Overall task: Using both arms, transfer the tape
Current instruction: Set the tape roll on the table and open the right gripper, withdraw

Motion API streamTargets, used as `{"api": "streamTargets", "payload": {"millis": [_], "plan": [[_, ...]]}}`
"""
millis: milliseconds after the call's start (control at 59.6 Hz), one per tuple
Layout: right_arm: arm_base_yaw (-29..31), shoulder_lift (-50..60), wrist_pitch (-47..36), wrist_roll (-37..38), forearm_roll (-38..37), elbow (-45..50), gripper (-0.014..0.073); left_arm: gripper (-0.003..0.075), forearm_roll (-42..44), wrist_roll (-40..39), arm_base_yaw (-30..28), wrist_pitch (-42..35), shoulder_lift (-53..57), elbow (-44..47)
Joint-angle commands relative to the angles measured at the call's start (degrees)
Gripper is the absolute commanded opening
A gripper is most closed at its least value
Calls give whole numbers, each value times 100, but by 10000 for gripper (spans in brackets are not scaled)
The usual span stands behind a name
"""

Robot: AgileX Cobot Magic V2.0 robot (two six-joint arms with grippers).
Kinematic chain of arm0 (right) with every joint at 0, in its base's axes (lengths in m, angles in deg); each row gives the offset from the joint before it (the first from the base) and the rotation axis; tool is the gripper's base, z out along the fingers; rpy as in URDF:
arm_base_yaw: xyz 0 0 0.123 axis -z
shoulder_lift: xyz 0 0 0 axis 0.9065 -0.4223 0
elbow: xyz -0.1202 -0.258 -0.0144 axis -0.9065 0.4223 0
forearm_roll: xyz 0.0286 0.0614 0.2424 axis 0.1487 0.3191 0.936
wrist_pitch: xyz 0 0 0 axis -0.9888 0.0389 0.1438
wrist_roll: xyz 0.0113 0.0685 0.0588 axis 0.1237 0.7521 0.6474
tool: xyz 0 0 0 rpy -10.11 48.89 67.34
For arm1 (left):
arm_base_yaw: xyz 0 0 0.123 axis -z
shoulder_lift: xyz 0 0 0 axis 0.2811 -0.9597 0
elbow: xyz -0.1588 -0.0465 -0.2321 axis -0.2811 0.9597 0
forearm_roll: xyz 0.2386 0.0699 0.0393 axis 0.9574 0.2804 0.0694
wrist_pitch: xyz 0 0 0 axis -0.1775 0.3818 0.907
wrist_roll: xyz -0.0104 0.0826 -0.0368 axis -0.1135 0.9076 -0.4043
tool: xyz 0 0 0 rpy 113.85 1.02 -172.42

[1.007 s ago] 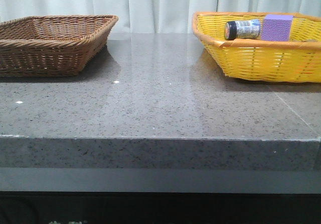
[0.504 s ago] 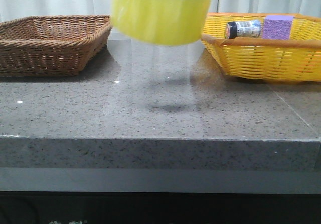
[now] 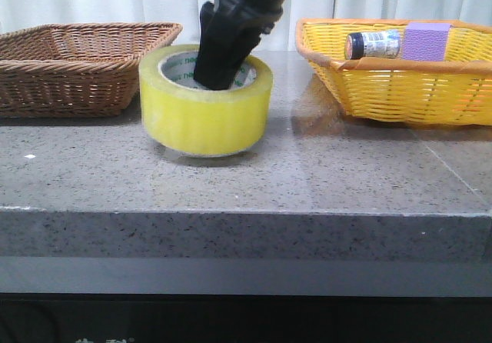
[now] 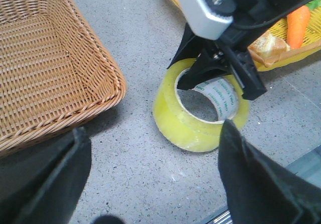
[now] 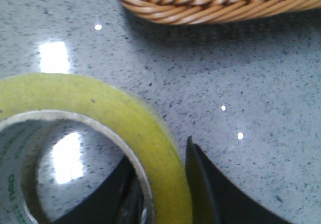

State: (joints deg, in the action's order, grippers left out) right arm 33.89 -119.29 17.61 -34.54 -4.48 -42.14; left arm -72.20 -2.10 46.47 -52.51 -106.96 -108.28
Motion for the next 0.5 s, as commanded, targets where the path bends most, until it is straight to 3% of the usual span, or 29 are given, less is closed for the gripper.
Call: {"api": "streamTargets", "payload": {"millis": [0, 302, 487], "plan": [[13, 293, -478, -64, 112, -173, 155, 525, -28, -8, 55, -455, 6, -195], [13, 248, -483, -58, -247, -173, 161, 525, -28, -8, 55, -455, 6, -195], [13, 230, -508, -46, -252, -173, 274, 525, -28, -8, 55, -445, 6, -195]]}}
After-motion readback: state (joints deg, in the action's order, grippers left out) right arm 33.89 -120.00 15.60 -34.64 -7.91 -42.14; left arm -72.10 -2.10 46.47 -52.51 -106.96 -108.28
